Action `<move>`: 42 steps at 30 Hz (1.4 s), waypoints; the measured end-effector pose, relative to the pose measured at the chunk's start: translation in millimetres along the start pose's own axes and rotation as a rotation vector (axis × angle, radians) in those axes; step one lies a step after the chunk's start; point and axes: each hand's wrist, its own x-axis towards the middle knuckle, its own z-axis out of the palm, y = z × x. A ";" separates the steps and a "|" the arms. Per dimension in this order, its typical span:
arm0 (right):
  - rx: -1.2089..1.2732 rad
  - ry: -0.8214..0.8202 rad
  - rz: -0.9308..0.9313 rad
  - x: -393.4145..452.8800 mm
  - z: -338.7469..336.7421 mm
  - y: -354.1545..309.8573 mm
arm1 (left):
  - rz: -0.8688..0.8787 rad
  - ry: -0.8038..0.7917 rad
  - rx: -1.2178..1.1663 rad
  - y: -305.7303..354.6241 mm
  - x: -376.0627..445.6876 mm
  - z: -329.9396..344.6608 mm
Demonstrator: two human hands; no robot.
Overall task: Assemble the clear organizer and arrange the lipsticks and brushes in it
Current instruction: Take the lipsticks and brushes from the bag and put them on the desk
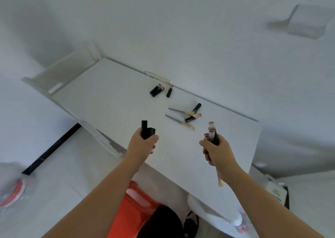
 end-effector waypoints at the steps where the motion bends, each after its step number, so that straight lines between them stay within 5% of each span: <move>1: -0.037 -0.013 0.002 12.7 2.7 -1.5 | 0.002 0.004 0.023 -0.3 10.0 3.8; 12: -0.571 0.050 -0.058 119.5 44.2 -0.2 | 0.037 -0.003 0.339 1.1 139.9 37.7; 21: -1.052 0.142 -0.317 179.7 73.2 6.9 | 0.290 -0.081 0.670 7.6 223.9 65.9; 29: -1.144 0.261 -0.575 200.4 85.1 24.1 | 0.616 0.036 0.836 -18.0 240.9 71.1; 42: -1.127 0.296 -0.635 209.0 96.6 41.2 | 0.664 0.153 0.739 -29.2 242.4 72.1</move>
